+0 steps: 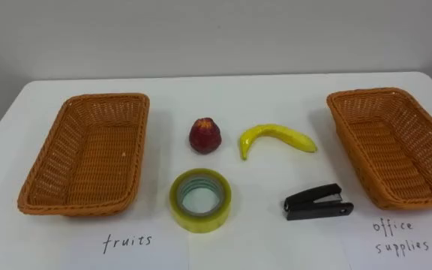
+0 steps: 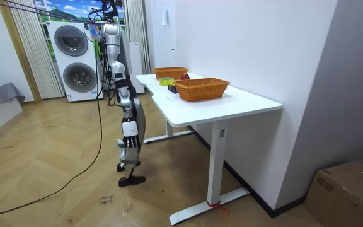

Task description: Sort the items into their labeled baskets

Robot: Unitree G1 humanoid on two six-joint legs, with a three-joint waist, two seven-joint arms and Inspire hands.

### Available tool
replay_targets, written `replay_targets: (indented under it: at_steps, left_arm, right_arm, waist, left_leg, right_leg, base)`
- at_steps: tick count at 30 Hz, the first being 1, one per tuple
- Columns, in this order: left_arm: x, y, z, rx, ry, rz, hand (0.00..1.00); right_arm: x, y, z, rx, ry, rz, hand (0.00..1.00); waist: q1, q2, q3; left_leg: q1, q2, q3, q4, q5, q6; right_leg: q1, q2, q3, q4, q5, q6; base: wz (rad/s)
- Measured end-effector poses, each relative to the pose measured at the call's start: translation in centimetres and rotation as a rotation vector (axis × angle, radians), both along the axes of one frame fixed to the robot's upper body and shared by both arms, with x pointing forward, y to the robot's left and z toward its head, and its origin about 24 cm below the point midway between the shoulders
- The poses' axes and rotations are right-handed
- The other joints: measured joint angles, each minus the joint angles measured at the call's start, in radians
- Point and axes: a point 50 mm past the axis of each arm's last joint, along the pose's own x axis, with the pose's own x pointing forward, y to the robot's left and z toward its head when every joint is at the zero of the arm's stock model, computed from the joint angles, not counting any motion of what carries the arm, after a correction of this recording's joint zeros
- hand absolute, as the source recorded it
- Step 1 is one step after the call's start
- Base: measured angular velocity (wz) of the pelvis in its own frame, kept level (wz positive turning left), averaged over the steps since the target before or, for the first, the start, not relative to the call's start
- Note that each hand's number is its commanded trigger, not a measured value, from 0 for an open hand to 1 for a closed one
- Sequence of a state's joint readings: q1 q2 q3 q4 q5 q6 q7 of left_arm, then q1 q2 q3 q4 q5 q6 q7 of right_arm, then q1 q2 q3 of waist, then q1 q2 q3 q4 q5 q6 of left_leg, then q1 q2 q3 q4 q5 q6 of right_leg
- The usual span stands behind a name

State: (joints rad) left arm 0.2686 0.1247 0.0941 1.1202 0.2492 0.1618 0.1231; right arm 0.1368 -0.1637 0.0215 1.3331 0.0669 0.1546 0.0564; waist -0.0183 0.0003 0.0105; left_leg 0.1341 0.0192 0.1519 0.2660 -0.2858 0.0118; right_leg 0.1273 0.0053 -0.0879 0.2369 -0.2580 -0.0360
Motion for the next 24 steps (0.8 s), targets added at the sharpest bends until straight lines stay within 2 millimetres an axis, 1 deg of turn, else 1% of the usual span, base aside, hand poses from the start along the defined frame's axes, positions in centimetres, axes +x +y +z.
replay_targets:
  at_steps: [9, 16, 18, 21, 24]
  left_arm:
    - [-0.1, -0.1, 0.0, -0.003, 0.01, 0.004, 0.0]
    - [-0.4, -0.1, 0.0, 0.0, 0.016, 0.02, 0.0]
    - [-0.4, -0.1, 0.0, 0.001, 0.014, 0.03, 0.0]
    - [-0.3, 0.0, 0.0, 0.003, 0.005, 0.038, 0.0]
    - [-0.8, 0.2, 0.1, 0.009, -0.001, 0.071, 0.0]
  right_arm:
    - [-0.1, 0.1, 0.0, 0.004, 0.008, -0.003, 0.0]
    - [-0.9, 0.1, 0.0, -0.004, 0.02, -0.087, 0.0]
    - [-1.1, 0.1, 0.0, -0.014, 0.021, -0.112, 0.0]
    - [-1.2, 0.0, 0.0, -0.043, 0.01, -0.197, 0.0]
    - [-1.8, -0.4, 0.2, -0.087, -0.019, -0.388, 0.0]
  waist:
    - [0.001, -0.003, -0.0027]
    - [-0.001, -0.006, -0.0049]
    - [-0.001, -0.007, -0.006]
    - [-0.002, -0.011, -0.0084]
    - [-0.005, -0.021, -0.0113]
  left_leg:
    - [0.0, -0.001, -0.001, 0.0, 0.0, 0.0]
    - [0.009, -0.001, -0.002, -0.001, 0.0, 0.0]
    - [0.013, -0.001, 0.001, -0.007, 0.0, 0.0]
    - [0.017, 0.0, 0.009, -0.01, 0.0, 0.0]
    - [0.016, -0.001, 0.009, -0.01, 0.0, 0.0]
  right_leg:
    - [0.0, -0.003, -0.01, 0.0, 0.0, 0.0]
    - [0.01, -0.004, -0.014, -0.001, -0.002, 0.0]
    - [0.01, -0.004, -0.009, 0.001, -0.002, 0.0]
    - [0.007, -0.002, -0.002, 0.005, -0.003, 0.0]
    - [0.005, -0.003, 0.001, 0.006, -0.002, 0.0]
  base:
    - [0.0]
    - [0.0]
    - [0.0]
    - [-0.07]
    - [-0.01]
